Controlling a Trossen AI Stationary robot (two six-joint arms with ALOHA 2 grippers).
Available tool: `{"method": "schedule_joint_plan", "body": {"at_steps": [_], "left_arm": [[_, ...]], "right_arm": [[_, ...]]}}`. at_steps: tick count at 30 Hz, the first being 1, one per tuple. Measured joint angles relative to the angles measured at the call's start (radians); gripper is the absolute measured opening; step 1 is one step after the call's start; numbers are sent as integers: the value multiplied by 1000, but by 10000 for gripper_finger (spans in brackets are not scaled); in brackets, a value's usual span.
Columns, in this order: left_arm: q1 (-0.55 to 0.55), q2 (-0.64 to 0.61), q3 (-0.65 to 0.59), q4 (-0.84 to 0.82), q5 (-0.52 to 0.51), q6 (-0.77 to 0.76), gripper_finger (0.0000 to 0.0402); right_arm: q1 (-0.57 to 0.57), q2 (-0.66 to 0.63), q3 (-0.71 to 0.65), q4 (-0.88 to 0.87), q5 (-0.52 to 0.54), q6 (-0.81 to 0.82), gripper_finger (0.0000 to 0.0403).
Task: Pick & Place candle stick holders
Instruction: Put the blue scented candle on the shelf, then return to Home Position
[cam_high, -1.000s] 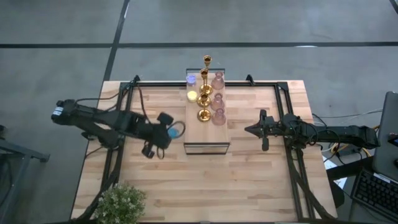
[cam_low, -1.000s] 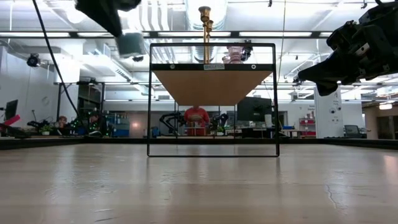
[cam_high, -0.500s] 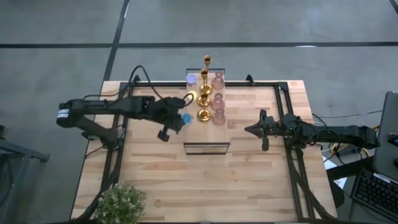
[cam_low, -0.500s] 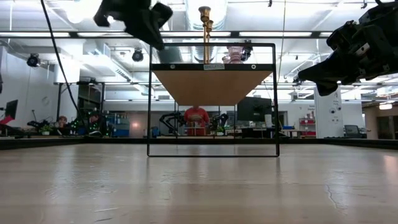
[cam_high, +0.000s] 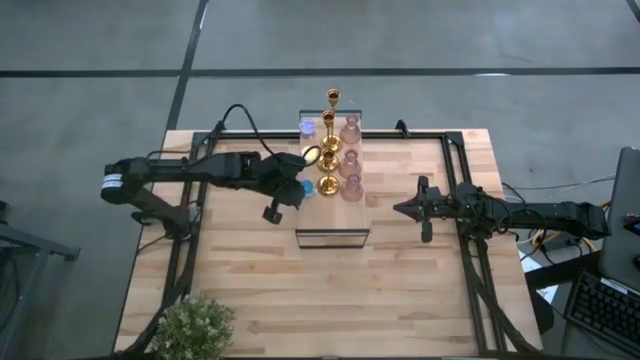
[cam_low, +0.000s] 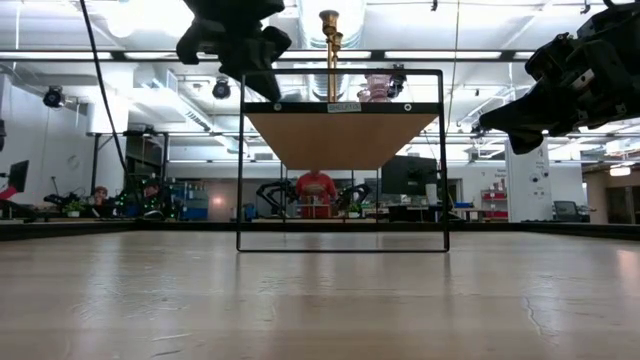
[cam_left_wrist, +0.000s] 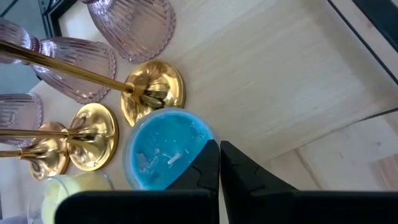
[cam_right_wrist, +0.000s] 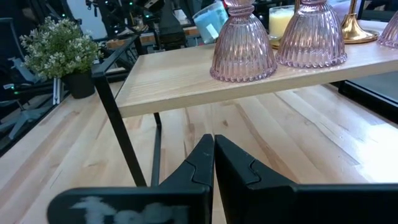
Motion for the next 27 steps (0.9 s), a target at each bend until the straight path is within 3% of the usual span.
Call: {"method": "schedule_joint_plan", "body": {"at_steps": [12, 24, 27], "left_arm": [[0, 2, -1, 9, -31, -34, 9], [0, 2, -2, 13, -34, -47, 50], [0, -2, 1, -1, -75, -51, 52]], "right_arm": [[0, 0, 0, 0, 0, 0, 8], [0, 0, 0, 0, 0, 0, 8], [0, 0, 0, 0, 0, 0, 8]]}}
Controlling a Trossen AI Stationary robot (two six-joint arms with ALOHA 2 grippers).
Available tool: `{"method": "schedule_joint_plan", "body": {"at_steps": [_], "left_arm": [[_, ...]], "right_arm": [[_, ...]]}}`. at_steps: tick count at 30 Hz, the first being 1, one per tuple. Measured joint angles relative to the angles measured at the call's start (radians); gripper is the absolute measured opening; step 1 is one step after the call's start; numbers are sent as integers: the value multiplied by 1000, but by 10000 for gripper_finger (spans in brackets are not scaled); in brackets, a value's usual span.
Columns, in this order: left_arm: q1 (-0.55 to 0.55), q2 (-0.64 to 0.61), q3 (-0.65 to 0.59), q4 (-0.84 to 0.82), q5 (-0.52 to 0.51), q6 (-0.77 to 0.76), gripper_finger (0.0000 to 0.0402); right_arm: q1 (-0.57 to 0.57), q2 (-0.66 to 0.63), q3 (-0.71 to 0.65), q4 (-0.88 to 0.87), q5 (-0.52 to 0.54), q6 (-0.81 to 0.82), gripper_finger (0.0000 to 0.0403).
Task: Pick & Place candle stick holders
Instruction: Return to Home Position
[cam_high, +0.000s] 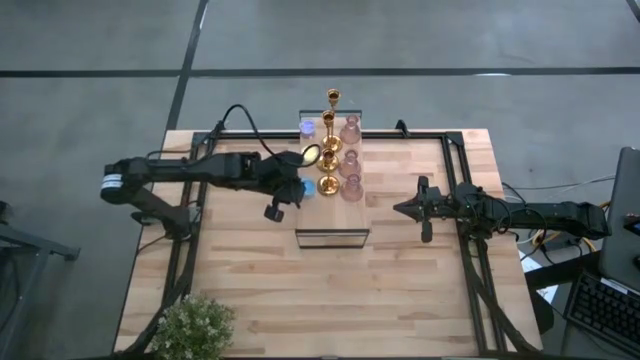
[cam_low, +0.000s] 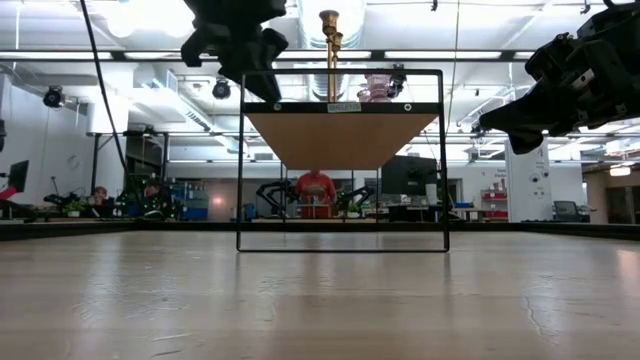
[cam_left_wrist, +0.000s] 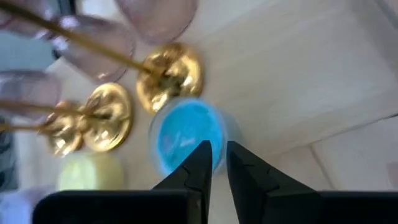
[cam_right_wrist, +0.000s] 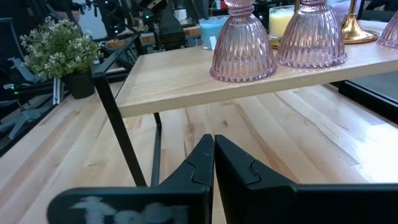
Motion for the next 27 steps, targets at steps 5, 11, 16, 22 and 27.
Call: {"method": "schedule_joint_plan", "body": {"at_steps": [5, 11, 16, 22, 27], "left_arm": [[1, -56, 20, -23, -29, -41, 53], [1, -190, -38, -47, 63, -152, 42], [-19, -358, -145, -1, 110, -168, 6], [-19, -589, -310, 100, 110, -247, 4], [-20, -763, -478, 234, 111, -313, 4]], "right_arm": [[0, 0, 0, 0, 0, 0, 8], [0, 0, 0, 0, 0, 0, 8], [0, 0, 0, 0, 0, 0, 8], [0, 0, 0, 0, 0, 0, 8], [0, 0, 0, 0, 0, 0, 8]]}}
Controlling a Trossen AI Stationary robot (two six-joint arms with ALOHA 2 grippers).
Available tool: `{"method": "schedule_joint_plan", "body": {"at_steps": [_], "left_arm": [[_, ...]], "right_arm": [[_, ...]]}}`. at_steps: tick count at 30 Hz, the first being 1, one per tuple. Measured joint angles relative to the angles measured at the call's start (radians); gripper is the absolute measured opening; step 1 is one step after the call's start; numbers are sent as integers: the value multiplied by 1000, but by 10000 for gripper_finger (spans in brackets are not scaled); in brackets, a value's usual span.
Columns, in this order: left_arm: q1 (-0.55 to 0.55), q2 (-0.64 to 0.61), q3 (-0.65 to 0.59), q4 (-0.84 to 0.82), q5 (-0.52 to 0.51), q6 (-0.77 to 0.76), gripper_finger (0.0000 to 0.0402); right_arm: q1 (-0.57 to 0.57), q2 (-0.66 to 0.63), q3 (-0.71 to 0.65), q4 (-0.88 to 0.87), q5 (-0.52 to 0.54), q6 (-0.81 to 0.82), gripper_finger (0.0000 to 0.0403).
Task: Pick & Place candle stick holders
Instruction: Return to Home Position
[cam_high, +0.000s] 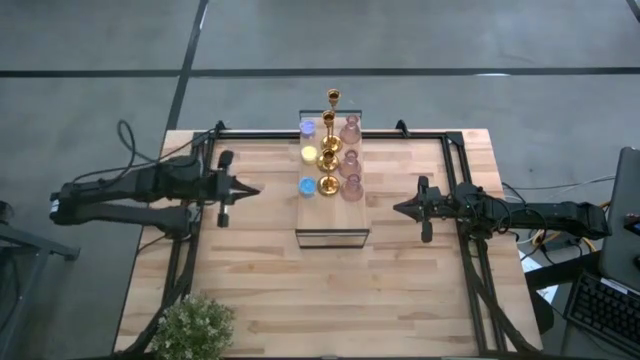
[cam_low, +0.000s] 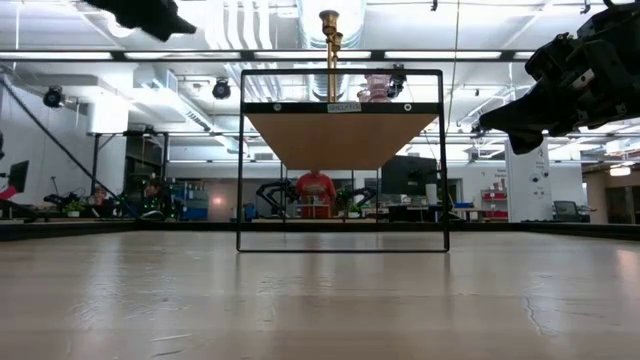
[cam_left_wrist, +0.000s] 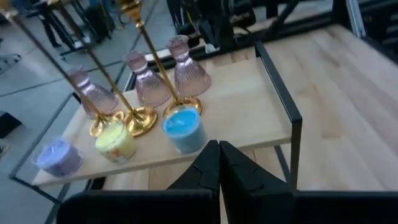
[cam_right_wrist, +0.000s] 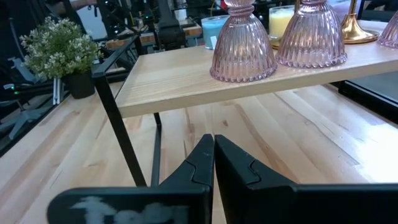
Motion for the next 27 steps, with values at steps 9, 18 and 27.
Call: {"method": "schedule_joint_plan", "body": {"at_steps": [9, 18, 27], "left_arm": [[0, -201, -267, 279, 6, -137, 5], [0, -274, -487, 532, 6, -196, 5], [0, -348, -654, 639, -77, -197, 5]], "right_arm": [[0, 0, 0, 0, 0, 0, 8], [0, 0, 0, 0, 4, -65, 8], [0, 0, 0, 1, 7, -113, 8]]}}
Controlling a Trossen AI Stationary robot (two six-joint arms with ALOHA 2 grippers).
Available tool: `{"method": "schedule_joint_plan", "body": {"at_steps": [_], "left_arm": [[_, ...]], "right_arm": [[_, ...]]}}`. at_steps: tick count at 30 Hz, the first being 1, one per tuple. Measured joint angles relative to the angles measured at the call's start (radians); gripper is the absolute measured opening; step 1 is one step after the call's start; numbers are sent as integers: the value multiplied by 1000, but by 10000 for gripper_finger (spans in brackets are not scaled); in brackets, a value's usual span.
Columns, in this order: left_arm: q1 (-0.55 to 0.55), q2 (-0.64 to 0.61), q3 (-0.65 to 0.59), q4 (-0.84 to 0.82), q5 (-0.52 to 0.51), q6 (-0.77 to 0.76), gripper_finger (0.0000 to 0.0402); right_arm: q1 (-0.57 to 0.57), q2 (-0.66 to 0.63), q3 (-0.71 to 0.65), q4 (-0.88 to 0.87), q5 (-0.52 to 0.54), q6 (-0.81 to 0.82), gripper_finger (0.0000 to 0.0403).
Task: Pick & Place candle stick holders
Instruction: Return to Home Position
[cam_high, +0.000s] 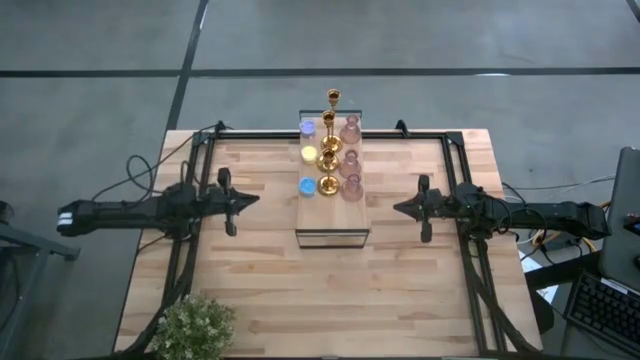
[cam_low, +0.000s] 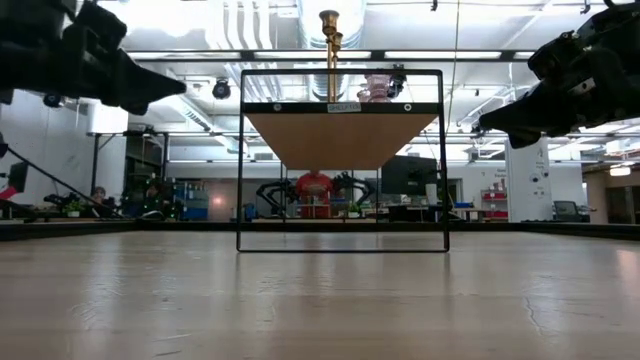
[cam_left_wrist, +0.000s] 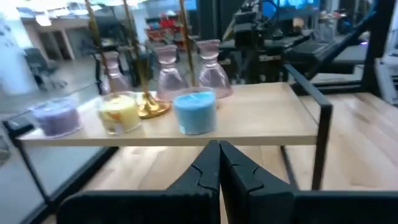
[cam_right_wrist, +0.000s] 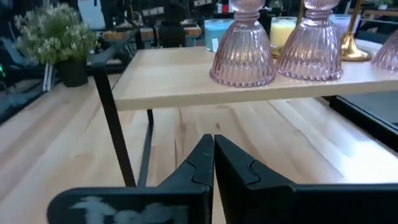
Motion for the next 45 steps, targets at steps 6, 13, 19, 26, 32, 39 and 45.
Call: {"method": "schedule_joint_plan", "body": {"at_steps": [6, 13, 19, 26, 32, 39, 45], "left_arm": [[0, -60, -41, -2, -8, -10, 8], [0, -169, -71, -33, -6, -66, 5], [0, -256, -76, -168, 70, -82, 7], [0, -290, -118, -143, 77, -137, 8], [0, -292, -118, -145, 85, -146, 9], [0, -268, -119, -143, 78, -191, 9], [0, -256, -120, -142, 77, -193, 9]], "right_arm": [[-1, -4, 0, 171, -74, 63, 8], [0, -2, -1, 192, -159, 86, 8], [-4, -32, -3, 178, -156, 80, 8], [-15, -213, -2, 42, -73, 58, 8], [-16, -416, -8, -103, -53, 44, 8], [-16, -396, -10, -124, -51, 44, 8], [-15, -386, -10, -160, -52, 1, 8]]}}
